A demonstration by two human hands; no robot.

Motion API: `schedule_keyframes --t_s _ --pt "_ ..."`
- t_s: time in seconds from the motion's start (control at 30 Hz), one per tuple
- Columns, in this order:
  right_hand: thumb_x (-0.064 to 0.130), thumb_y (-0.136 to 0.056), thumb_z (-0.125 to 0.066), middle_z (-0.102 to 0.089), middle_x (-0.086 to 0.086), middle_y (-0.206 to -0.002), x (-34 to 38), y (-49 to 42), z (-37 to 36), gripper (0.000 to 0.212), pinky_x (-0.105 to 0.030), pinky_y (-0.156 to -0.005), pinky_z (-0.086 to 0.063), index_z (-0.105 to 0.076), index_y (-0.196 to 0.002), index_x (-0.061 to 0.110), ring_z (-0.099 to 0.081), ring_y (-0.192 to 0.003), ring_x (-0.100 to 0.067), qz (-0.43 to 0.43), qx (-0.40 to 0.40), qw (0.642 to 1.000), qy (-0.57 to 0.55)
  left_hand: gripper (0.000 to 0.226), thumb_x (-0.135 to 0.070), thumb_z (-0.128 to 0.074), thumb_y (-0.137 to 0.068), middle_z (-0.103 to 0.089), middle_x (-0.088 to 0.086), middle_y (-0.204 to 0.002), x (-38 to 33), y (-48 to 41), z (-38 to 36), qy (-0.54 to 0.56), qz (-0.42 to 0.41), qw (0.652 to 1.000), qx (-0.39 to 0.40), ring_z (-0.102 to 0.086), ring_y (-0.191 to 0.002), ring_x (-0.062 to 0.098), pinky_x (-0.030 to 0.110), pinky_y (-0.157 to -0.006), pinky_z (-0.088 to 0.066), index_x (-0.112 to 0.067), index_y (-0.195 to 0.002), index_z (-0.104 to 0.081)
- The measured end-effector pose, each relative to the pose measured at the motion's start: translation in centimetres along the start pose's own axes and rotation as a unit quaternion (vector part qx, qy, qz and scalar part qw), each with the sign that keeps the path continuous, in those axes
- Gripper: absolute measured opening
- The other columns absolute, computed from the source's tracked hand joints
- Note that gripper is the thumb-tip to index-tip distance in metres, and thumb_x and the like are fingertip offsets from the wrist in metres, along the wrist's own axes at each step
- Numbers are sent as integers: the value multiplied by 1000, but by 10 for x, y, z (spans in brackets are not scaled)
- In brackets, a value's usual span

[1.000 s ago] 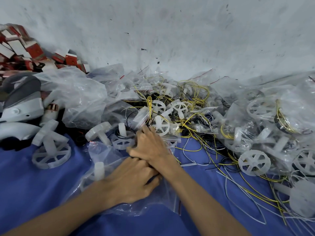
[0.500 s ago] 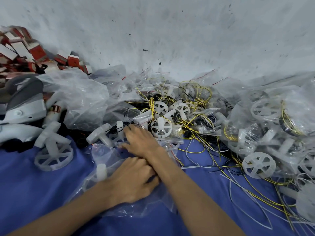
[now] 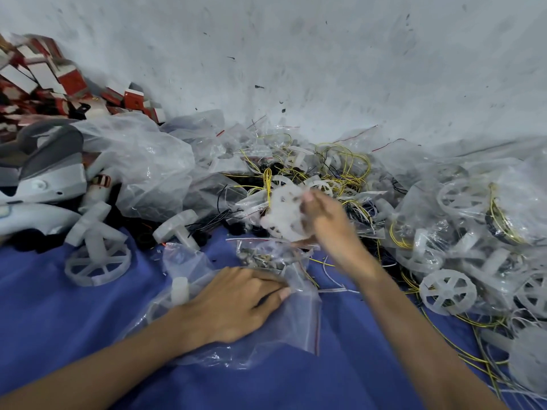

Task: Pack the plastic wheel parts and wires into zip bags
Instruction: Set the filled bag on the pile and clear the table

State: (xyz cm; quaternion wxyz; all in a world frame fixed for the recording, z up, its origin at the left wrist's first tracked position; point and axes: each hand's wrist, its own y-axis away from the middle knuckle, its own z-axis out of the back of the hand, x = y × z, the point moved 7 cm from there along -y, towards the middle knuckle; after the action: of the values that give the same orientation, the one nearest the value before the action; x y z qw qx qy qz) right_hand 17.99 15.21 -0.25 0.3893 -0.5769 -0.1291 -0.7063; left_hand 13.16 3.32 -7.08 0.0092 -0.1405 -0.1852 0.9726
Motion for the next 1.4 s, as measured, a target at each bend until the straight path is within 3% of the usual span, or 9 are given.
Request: schedule_keyframes --t_s 0.17,0.3,0.47,0.63,0.8,1.0,1.13,1.27,1.4 --pt "26 -100 -36 -71 -12 -84 -35 44 43 28 -18 -38 -47 -59 -94 10 -62 -48 -12 -187 -34 921 -340 62 -54 -14 -93 -69 -12 -107 3 -1 8 34 1 998 -52 -62 -96 11 29 -78 -49 -22 -103 -67" --pt "36 -95 -39 -69 -19 -80 -47 59 46 30 -16 -35 -46 -52 -92 10 -59 -45 -17 -211 -27 835 -508 42 -45 -31 -96 -55 -12 -62 9 -1 18 118 23 984 -131 -56 -62 6 24 -60 -39 -21 -69 -53" --pt "16 -64 -58 -57 -7 -64 -49 59 37 26 -13 -27 -36 -52 -87 6 -51 -42 -15 -172 1 771 -613 39 -40 -36 -95 -32 -7 -46 15 -1 35 189 58 956 -217 -33 -44 3 13 -51 -25 -31 -57 -28" --pt "8 -41 -84 -58 -10 -71 -23 46 26 53 -16 -30 -40 -55 -85 0 -53 -46 -20 -125 81 781 -607 43 -26 -41 -96 -25 -10 -46 17 3 41 204 82 941 -258 -31 -45 4 12 -50 -24 -31 -57 -24" --pt "23 -40 -87 -69 -6 -76 4 26 7 36 -24 -53 -55 -74 -70 7 -64 -57 -22 -87 147 859 -483 43 -28 -39 -96 -23 -12 -50 19 7 46 226 104 923 -294 -28 -46 6 15 -49 -21 -25 -56 -24" --pt "32 -77 -62 -72 -4 -97 -11 34 -8 21 -36 -79 -55 -69 -93 20 -68 -88 -21 -138 215 936 -242 51 -39 -35 -95 -58 -3 -57 27 10 50 259 111 901 -329 -51 -54 7 21 -53 -37 -7 -72 -67" --pt "27 -80 -51 -72 -3 -99 -22 49 -4 29 -33 -66 -57 -53 -108 19 -70 -84 -17 -180 238 926 -233 40 -40 -32 -95 -66 -10 -64 23 11 51 252 98 903 -333 -61 -63 5 24 -59 -47 -36 -84 -71" --pt "29 -82 -48 -72 5 -94 -25 57 -4 33 -28 -63 -56 -53 -113 21 -70 -83 -12 -183 252 929 -201 47 -44 -33 -98 -47 -15 -52 18 10 52 239 76 904 -347 -43 -48 -2 7 -51 -30 -29 -65 -62" --pt "30 -81 -50 -72 2 -98 -32 60 -2 36 -31 -69 -58 -56 -113 16 -69 -86 -13 -193 234 932 -199 27 -10 -41 -98 -47 -27 -53 12 11 57 203 54 910 -357 -44 -49 -12 0 -51 -28 -33 -84 -44"
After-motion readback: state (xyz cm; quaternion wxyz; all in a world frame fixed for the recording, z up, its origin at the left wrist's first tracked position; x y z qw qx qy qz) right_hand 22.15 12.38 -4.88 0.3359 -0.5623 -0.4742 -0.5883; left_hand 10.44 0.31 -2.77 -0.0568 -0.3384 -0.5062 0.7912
